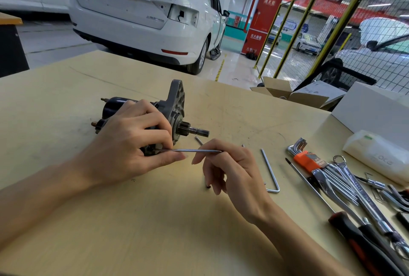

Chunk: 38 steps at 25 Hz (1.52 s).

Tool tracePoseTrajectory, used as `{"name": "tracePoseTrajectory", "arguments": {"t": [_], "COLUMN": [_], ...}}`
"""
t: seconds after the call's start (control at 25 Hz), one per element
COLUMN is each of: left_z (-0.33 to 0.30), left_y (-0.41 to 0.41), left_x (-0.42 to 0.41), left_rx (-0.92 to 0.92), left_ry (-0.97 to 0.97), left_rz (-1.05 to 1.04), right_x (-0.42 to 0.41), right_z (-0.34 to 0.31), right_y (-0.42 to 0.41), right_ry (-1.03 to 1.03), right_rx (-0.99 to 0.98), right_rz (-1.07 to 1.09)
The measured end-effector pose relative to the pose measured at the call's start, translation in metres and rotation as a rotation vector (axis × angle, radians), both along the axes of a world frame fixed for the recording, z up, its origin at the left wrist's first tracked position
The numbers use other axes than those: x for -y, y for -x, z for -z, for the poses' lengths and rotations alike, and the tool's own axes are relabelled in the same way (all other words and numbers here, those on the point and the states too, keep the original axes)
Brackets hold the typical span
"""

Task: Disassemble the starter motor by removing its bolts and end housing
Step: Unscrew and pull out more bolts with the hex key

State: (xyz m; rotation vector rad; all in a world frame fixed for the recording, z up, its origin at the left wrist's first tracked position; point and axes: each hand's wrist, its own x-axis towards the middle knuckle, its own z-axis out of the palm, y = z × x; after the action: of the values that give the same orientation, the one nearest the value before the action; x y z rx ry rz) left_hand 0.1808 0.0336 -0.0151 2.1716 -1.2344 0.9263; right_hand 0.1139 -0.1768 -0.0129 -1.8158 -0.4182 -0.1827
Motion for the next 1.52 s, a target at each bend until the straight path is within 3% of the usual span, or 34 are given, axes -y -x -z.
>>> {"name": "tracePoseTrajectory", "arguments": {"t": [1.08,1.52], "left_z": [0.0014,0.0008], "left_y": [-0.0022,-0.0007], "left_x": [-0.0002,0.0005], "left_rx": [-0.014,-0.013], "left_ry": [0.023,0.033], "left_rz": [0.012,0.011], "right_x": [-0.0016,0.001], "right_z": [0.0036,-0.0002], "right_y": [-0.0036,-0.0034], "right_ry": [0.073,-0.099], "right_rx": [0.075,-0.004], "right_rz": [0.262,0.24]}}
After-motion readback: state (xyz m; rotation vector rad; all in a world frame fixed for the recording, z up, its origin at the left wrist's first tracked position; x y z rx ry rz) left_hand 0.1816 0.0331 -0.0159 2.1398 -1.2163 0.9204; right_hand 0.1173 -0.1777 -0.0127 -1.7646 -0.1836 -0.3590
